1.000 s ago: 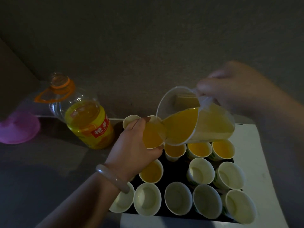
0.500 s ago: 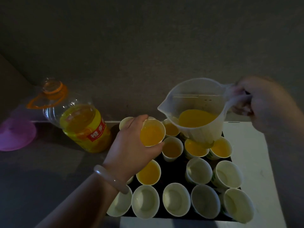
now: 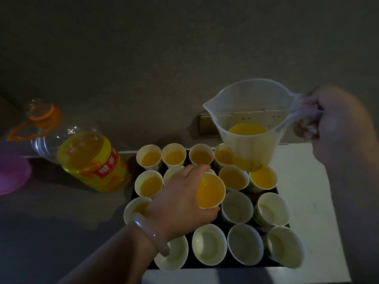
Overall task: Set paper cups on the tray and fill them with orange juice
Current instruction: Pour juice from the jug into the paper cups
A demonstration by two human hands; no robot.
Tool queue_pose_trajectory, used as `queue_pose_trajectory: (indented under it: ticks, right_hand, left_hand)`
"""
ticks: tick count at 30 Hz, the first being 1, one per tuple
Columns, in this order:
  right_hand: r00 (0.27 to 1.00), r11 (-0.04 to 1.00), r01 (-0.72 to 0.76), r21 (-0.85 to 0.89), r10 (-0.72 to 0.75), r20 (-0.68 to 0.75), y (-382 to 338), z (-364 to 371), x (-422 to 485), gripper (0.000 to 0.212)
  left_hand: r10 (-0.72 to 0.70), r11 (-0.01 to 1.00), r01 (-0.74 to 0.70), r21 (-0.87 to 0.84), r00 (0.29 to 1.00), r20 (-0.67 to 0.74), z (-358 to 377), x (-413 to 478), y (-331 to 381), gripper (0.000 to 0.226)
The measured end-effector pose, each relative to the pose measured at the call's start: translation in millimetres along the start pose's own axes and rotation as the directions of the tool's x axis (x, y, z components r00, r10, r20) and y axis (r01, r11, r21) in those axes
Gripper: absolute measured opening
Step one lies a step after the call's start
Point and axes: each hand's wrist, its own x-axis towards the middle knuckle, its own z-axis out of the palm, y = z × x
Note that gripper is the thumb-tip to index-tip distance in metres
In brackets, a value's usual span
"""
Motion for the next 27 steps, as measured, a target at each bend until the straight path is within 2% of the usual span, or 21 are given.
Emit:
queue_pose_trajectory:
  ticks: [4,7,15,17,27]
  right_hand:
    - [1.0,1.0,0.003,0.011,-0.003,0.007,2,-6,-1,0.017]
    - [1.0,1.0,-0.001,0.017,0.001,0.016,3,-10,-2,0.013]
    - [1.0,0.996,-0.025,-0.091,0.025,0.005,3,-13,-3,0.02]
    - [0.999,0.997,-0.042,-0.072,0.042,0.003,4,-12,-3,0.021]
    - [0.998,0.998,-0.044,-0.041,0.046,0.038,9,-8,-4,0.023]
  left_hand:
    - [0.052,0.997,-0.055,0.055,0.997,0.061,14,4,1,0.073]
    - [0.045,0.994,-0.054,0.095,0.994,0.101,20,6,-2,0.075]
    - [0.046,0.961,-0.091,0.26,0.984,0.174,26,15,-13,0.08]
    - [0.046,0.95,-0.103,0.296,0.98,0.193,29,16,-16,0.081]
    - [0.046,0.948,-0.114,0.296,0.973,0.226,39,21,-21,0.078]
